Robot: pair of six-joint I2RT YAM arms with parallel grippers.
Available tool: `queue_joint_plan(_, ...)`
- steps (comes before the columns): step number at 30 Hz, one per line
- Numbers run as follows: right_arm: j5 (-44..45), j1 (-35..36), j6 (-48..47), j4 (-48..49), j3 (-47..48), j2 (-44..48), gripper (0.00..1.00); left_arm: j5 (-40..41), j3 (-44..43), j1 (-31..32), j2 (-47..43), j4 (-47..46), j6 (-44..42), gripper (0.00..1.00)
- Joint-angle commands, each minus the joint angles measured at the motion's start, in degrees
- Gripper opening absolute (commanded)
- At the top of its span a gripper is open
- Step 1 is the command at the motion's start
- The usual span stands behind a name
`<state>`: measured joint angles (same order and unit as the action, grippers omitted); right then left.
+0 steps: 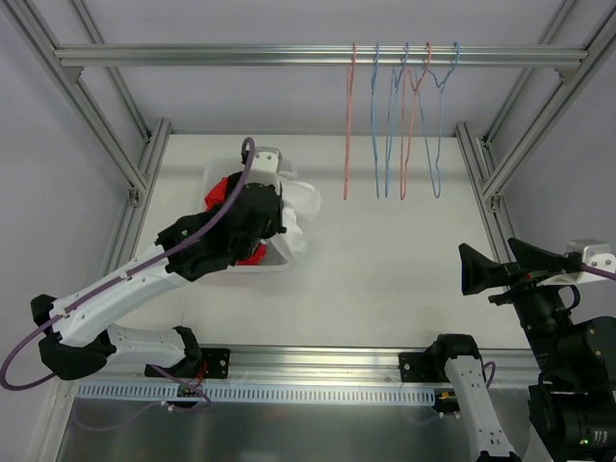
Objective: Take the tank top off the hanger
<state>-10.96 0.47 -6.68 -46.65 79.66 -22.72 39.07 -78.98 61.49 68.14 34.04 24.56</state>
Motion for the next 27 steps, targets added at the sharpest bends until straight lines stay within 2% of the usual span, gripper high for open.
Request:
queue_joint_plan(1, -0.37, -0.21, -0.09, 2.97, 1.38, 0.31, 0.99, 0.22, -3.63, -5.58, -0.02, 3.40, -6.17, 0.00)
queue_joint_plan(5, -0.99, -0.21, 0.17, 3.23, 1.73, 0.31, 1.00, -4.25, -5.48, -17.07, 0.59, 3.31, -7.16, 0.00)
queue_joint_plan(7, -1.34, -0.21, 0.26, 3.41, 1.73, 0.31, 1.00, -8.38, -4.96, -20.78, 1.38, 3.22, -6.80, 0.00)
queue_joint_plan(12, -2.66, -0.29, 0.61, 3.67, 1.29, -0.13, 0.99, -15.42, -0.49, -31.59, 5.15, 1.12, -4.96, 0.00)
queue_joint_plan(16, -4.77, -0.21, 1.31, 4.29, 0.24, -0.39, 0.99, -21.04, 5.23, -35.82, 9.89, -3.62, -3.03, 0.00)
queue_joint_plan(19, -6.70, -0.29, 2.19, 4.99, -1.25, -0.05, 0.99, -24.90, 11.11, -36.09, 12.62, -7.49, -1.10, 0.00)
queue_joint_plan(23, -8.72, -0.21, 2.72, 5.08, -3.19, 0.39, 0.99, -26.67, 23.83, -36.09, 13.69, -13.55, 3.21, 0.00)
queue_joint_plan(27, -10.13, -0.21, 3.25, 5.61, -5.73, 0.57, 1.00, -26.33, 30.37, -36.09, 13.95, -17.52, 6.20, 0.00)
